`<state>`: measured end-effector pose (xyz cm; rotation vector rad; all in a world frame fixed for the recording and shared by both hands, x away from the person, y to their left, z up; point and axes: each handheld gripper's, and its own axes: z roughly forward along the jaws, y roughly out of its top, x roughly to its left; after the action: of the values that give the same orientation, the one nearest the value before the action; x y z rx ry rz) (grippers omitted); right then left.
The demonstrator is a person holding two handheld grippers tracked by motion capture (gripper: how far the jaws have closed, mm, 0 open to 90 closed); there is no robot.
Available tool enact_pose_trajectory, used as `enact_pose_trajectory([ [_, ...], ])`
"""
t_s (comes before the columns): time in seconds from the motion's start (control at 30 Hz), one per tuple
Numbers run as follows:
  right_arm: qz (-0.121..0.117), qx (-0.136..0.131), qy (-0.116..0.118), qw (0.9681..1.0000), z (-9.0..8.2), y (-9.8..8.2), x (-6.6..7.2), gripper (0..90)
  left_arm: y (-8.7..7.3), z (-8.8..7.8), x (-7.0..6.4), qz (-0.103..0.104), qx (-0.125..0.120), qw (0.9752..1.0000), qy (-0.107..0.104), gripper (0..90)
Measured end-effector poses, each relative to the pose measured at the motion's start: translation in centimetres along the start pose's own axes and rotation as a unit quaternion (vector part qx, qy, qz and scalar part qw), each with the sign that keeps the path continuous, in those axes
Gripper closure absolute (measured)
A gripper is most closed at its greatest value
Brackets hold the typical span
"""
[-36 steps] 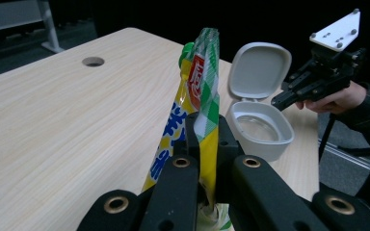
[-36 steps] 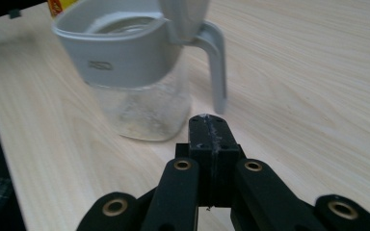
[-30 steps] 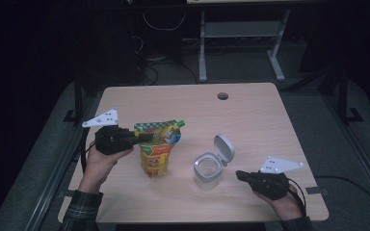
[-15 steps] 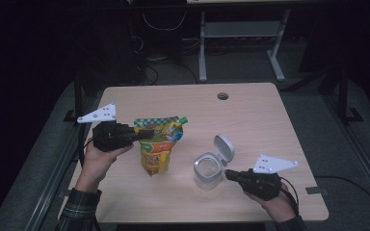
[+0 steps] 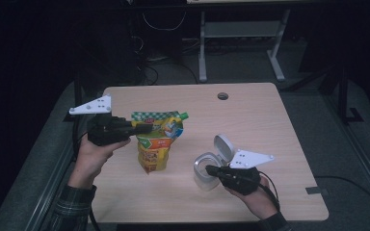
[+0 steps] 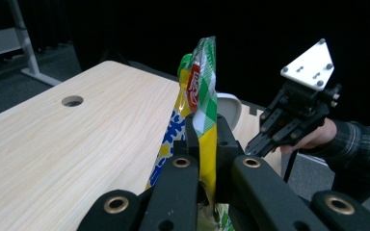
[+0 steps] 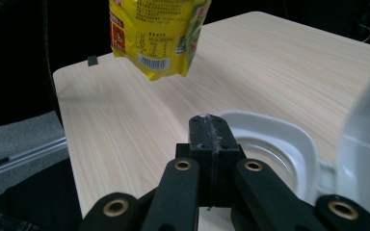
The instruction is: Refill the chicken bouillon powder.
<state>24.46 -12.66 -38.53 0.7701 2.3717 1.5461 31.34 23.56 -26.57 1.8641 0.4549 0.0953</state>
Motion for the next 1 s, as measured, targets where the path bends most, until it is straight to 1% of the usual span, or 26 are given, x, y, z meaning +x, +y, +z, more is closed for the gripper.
enact_pose_trajectory([
  [0.13,-0.005,0.001,-0.008,1.0000,1.1,0.9,0.4,90.0,0.6,-0.2,-0.4,0.002,-0.001,1.0000,-0.005,90.0],
  [0.27,-0.008,0.003,-0.019,0.9998,2.4,1.7,0.5,90.0,1.1,-0.3,-0.8,0.008,-0.003,0.9999,-0.011,90.0],
  [0.4,-0.001,0.000,-0.021,0.9998,3.7,2.5,0.3,90.0,1.5,-0.4,-1.2,0.013,-0.003,0.9998,-0.017,90.0],
  [0.5,-0.004,-0.004,-0.024,0.9997,4.3,3.0,0.4,90.0,1.8,-0.3,-1.6,0.018,-0.004,0.9996,-0.021,90.0],
  [0.67,-0.002,-0.008,-0.025,0.9996,5.5,3.7,0.5,90.0,2.2,0.1,-2.1,0.022,-0.007,0.9993,-0.030,90.0],
  [0.7,-0.003,-0.007,-0.026,0.9996,5.7,3.7,0.6,90.0,2.2,0.2,-2.2,0.020,-0.008,0.9993,-0.032,90.0],
  [0.73,-0.003,-0.007,-0.027,0.9996,5.9,3.8,0.6,90.0,2.3,0.2,-2.2,0.023,-0.009,0.9991,-0.035,90.0],
  [0.83,-0.004,-0.012,-0.030,0.9995,6.5,4.0,0.7,90.0,2.4,0.5,-2.4,0.022,-0.011,0.9988,-0.042,90.0],
  [0.87,-0.002,-0.013,-0.031,0.9994,6.7,4.1,0.8,90.0,2.4,0.5,-2.5,0.021,-0.012,0.9988,-0.043,90.0],
  [0.93,-0.004,-0.014,-0.032,0.9994,6.9,4.3,0.8,90.0,2.5,0.8,-2.6,0.025,-0.011,0.9986,-0.046,90.0],
  [0.97,-0.004,-0.015,-0.032,0.9994,7.1,4.4,0.8,90.0,2.6,0.9,-2.7,0.022,-0.012,0.9986,-0.046,90.0],
  [1.0,-0.006,-0.016,-0.032,0.9994,7.2,4.4,0.8,90.0,2.6,1.0,-2.7,0.024,-0.010,0.9986,-0.047,90.0],
])
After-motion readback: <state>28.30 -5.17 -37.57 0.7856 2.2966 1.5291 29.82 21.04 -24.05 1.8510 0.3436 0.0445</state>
